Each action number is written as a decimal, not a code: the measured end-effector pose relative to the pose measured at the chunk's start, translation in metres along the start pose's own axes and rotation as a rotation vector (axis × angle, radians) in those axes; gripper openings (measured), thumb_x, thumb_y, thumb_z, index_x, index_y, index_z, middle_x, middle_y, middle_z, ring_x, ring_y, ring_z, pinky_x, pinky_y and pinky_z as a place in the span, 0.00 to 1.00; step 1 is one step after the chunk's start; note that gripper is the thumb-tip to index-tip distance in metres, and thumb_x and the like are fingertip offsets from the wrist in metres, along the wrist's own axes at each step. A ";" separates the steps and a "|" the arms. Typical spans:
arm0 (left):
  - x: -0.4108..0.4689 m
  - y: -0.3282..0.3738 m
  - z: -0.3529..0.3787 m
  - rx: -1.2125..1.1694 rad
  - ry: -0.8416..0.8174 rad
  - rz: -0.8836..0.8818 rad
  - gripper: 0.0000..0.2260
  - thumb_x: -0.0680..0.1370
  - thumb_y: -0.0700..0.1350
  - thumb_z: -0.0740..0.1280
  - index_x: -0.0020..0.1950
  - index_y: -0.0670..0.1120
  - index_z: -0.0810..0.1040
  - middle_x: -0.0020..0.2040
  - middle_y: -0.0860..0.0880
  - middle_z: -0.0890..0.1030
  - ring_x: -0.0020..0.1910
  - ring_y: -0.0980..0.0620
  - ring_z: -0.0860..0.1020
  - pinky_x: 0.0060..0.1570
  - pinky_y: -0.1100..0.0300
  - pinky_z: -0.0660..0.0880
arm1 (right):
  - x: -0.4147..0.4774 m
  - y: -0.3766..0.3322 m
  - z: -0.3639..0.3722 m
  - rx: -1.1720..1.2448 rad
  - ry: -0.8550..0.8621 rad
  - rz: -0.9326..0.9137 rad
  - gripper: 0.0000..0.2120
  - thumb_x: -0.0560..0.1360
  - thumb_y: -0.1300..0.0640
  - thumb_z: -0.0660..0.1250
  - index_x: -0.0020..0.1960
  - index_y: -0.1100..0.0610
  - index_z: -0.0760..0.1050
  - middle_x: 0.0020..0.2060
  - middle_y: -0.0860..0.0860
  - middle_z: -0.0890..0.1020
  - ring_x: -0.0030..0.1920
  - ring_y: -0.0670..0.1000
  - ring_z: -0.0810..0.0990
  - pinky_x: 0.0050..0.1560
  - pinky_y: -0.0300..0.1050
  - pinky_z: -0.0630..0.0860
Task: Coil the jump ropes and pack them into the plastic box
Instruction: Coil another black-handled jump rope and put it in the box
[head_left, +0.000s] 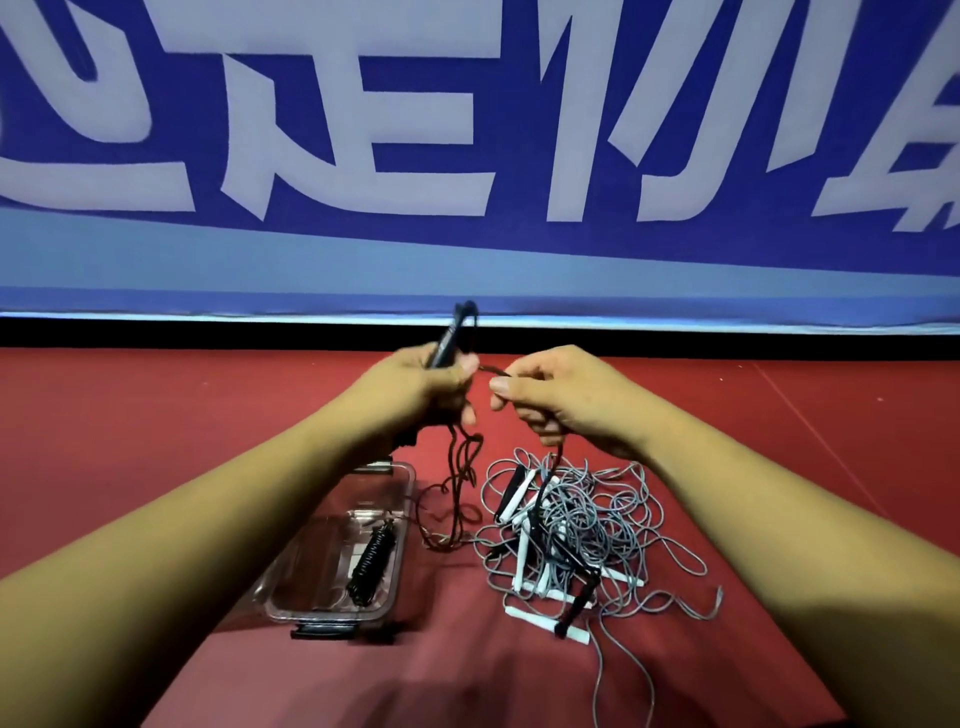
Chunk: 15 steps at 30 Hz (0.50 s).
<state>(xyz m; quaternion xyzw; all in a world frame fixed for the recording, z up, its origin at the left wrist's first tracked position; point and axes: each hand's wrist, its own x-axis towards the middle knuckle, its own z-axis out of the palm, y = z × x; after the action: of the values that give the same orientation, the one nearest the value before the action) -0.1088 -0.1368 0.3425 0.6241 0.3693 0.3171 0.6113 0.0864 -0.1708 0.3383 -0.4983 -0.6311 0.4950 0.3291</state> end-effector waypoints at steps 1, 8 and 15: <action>0.002 0.002 -0.002 -0.082 0.100 0.015 0.11 0.82 0.41 0.62 0.40 0.45 0.69 0.28 0.48 0.65 0.30 0.49 0.73 0.39 0.58 0.71 | -0.001 0.007 -0.005 -0.080 -0.012 0.018 0.11 0.79 0.55 0.66 0.43 0.62 0.79 0.26 0.52 0.72 0.26 0.48 0.69 0.31 0.40 0.68; 0.008 -0.001 -0.027 -0.335 0.384 -0.021 0.11 0.82 0.42 0.63 0.40 0.46 0.68 0.26 0.52 0.65 0.29 0.51 0.69 0.35 0.61 0.66 | -0.010 0.061 -0.022 -0.164 -0.100 0.313 0.08 0.81 0.57 0.63 0.44 0.58 0.76 0.38 0.56 0.81 0.42 0.55 0.81 0.47 0.53 0.74; 0.011 -0.018 -0.048 0.515 0.525 -0.118 0.05 0.81 0.44 0.66 0.52 0.44 0.79 0.44 0.43 0.82 0.37 0.48 0.77 0.40 0.57 0.70 | -0.004 0.041 -0.007 0.079 0.009 0.247 0.11 0.83 0.58 0.58 0.46 0.61 0.76 0.28 0.50 0.67 0.24 0.46 0.65 0.27 0.38 0.64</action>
<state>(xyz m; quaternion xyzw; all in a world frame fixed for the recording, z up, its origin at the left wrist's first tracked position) -0.1455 -0.1027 0.3266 0.6325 0.6165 0.3272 0.3359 0.1064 -0.1717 0.3015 -0.5612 -0.5432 0.5542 0.2879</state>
